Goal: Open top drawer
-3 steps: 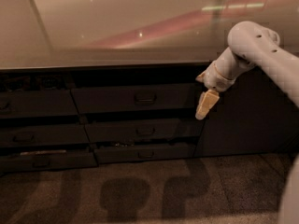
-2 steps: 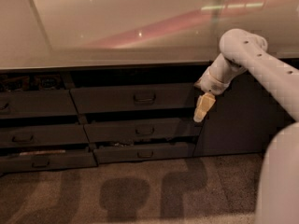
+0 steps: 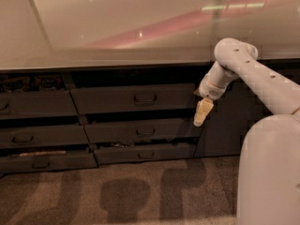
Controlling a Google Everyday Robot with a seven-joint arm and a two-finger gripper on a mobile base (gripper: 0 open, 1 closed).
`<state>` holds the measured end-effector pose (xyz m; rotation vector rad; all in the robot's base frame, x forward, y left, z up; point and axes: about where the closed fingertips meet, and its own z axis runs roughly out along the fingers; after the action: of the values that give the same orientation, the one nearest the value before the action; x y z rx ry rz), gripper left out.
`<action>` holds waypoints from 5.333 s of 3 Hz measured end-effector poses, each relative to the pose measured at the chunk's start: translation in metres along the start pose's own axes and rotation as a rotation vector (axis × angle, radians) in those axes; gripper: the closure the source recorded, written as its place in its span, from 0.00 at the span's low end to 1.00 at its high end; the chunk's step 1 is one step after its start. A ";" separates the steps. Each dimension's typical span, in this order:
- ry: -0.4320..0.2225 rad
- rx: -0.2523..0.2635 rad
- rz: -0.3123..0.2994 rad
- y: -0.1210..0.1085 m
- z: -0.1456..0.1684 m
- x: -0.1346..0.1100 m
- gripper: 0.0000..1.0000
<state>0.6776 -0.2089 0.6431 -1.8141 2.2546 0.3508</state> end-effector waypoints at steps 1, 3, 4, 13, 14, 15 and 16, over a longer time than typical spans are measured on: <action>-0.013 0.035 -0.041 0.003 -0.006 -0.002 0.00; -0.035 0.061 -0.080 0.011 -0.009 -0.009 0.00; -0.035 0.062 -0.080 0.011 -0.009 -0.009 0.00; 0.089 0.120 -0.152 -0.020 -0.047 0.000 0.00; 0.122 0.090 -0.119 -0.039 -0.030 0.017 0.00; 0.122 0.090 -0.119 -0.039 -0.030 0.017 0.00; 0.108 0.071 -0.092 -0.035 -0.022 0.023 0.19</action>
Offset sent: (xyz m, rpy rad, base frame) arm -0.0162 0.0083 0.0278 0.0096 -0.1642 0.0811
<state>0.7059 -0.2445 0.6548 -1.9352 2.2135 0.1581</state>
